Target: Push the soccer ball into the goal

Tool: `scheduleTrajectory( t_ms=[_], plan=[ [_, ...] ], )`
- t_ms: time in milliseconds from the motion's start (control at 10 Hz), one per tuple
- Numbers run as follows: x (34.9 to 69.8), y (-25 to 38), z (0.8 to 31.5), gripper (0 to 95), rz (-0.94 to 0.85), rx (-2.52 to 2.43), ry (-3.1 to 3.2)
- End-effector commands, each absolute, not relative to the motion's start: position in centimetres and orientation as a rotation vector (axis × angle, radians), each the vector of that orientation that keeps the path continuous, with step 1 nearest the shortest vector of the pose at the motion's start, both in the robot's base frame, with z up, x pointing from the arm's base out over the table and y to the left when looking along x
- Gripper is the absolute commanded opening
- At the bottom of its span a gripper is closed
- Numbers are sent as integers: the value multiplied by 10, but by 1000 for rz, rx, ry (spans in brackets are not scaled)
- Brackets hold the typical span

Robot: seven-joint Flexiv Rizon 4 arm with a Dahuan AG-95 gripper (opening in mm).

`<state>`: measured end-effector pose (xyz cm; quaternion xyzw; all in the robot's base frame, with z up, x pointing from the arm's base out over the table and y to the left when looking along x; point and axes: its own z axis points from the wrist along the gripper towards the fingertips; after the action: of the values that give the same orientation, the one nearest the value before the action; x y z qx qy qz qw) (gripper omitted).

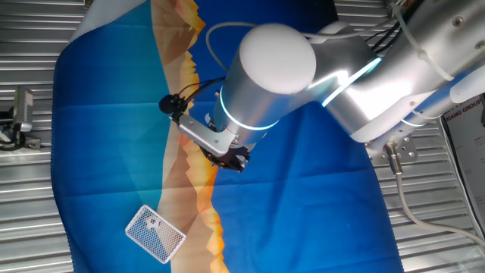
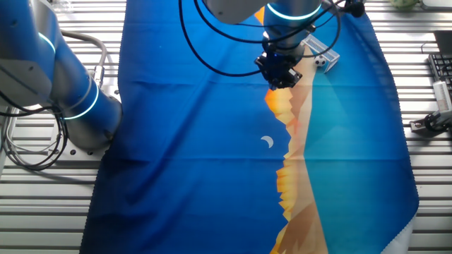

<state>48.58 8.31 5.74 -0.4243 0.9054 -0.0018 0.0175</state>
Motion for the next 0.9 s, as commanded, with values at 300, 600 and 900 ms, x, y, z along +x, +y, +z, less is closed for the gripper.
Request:
scheduleTrajectory(
  t_ms=[300, 600, 900],
  plan=[
    [485, 83, 59, 0, -25, -1336, 2808],
    [485, 83, 59, 0, -26, -1354, 2795],
    [485, 83, 59, 0, -27, -1352, 2793]
  ],
)
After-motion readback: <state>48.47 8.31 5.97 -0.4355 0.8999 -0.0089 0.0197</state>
